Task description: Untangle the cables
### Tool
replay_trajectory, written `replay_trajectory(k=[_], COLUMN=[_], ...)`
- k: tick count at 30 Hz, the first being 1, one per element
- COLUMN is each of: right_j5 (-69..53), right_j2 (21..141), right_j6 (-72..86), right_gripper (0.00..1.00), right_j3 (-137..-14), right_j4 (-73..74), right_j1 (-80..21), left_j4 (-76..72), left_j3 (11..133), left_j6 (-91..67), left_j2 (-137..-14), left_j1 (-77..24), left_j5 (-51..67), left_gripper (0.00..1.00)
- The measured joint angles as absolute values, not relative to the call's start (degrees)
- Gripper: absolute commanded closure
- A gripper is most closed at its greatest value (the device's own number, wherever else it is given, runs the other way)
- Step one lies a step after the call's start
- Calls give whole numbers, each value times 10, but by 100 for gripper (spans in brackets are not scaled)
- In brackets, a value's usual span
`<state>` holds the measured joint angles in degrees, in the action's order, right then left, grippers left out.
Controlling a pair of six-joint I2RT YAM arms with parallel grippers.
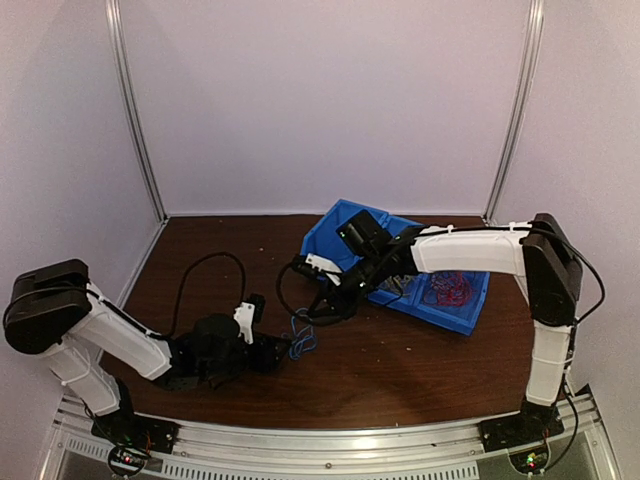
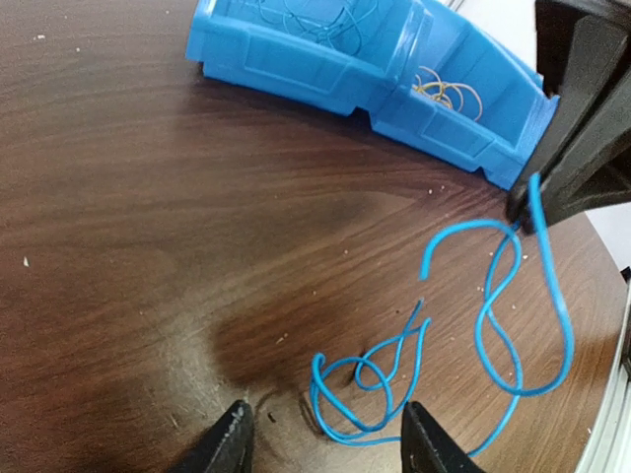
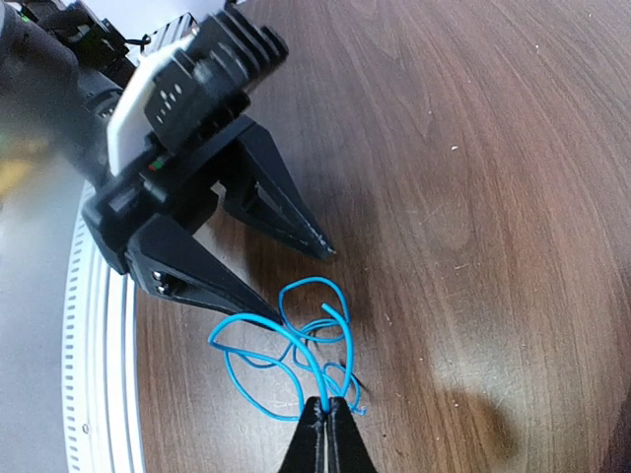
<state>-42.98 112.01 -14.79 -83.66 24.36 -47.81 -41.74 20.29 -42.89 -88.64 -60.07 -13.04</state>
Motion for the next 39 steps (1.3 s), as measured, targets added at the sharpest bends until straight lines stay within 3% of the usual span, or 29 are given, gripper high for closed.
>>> replay_trajectory(k=[3,9,13,24,32,36,39], right_j5=[-430,-430,-430,-438,-448,-453,-457], right_j2=[1112,1103,1089,995,997,997,997], right_j6=[-148,-147,-150,-150,-151,-151,-151], right_gripper=[100,100,100,100,100,100,100], right_j3=[-836,-836,-844,-953,-1026,-1083,-1100], right_j4=[243,242,260,291,336,346,346], right_j1=[-478,-478,-478,-472,-471,-468,-467], left_j4=[-442,-485,-520,-581,-600,-616,-662], left_j3=[204,214,213,183,158,151,135], left_j6=[-432,-432,-433,-439,-447,-443,-436], left_j2=[-916,-953,-960,-971,-970,-966,-958], left_j1=[-601,-601,-600,-596,-595,-596,-596], left_j5=[-117,-100,-99,-100,-104,-107,-116], left_gripper=[55,88,100,100,100,65,55])
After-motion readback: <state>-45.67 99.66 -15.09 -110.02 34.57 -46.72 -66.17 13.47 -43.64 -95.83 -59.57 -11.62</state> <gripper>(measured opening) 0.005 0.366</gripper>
